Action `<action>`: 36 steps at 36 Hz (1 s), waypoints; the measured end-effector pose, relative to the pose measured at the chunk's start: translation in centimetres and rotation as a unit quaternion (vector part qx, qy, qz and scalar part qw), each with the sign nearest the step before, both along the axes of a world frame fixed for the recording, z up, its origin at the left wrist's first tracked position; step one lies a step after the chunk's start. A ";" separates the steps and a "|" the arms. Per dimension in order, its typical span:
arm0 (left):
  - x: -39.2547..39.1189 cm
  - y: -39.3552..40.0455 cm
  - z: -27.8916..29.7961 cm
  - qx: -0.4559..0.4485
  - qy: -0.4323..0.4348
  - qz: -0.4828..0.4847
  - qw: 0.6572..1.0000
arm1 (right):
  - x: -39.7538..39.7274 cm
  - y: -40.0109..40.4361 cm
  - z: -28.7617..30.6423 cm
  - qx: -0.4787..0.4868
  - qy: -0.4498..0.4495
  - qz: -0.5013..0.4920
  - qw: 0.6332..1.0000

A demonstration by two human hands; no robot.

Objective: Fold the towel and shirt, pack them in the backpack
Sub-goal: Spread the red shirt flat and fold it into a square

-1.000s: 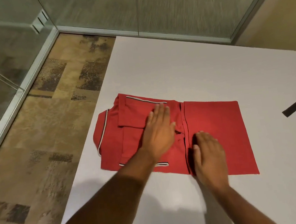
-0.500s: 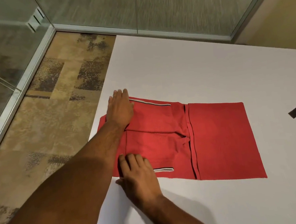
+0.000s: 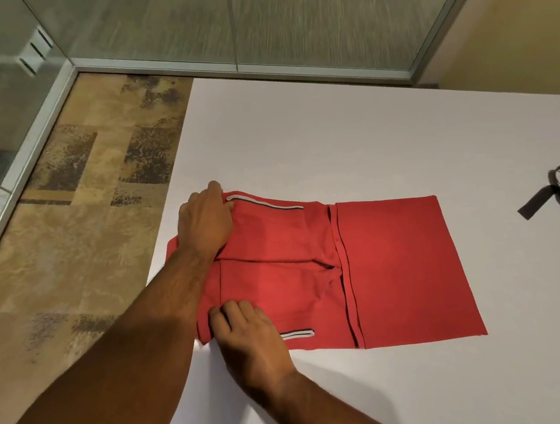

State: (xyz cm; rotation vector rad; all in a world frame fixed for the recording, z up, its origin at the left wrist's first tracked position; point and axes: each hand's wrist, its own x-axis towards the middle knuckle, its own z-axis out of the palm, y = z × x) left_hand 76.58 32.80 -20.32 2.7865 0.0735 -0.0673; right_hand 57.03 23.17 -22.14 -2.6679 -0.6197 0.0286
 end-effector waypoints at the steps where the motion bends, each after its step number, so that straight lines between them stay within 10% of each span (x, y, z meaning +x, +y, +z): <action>1: -0.1 -0.3 0.3 -0.012 -0.013 -0.001 1.000 | -0.1 -0.2 0.2 0.006 0.001 -0.003 1.000; 26: -1.4 -26.6 10.3 -0.061 -0.106 -0.127 0.984 | -4.7 -20.3 5.1 0.286 0.005 -0.332 0.899; 36: -2.1 -37.7 6.7 -0.056 -0.016 -0.141 0.988 | -6.1 -30.5 3.3 0.361 0.147 -0.580 0.715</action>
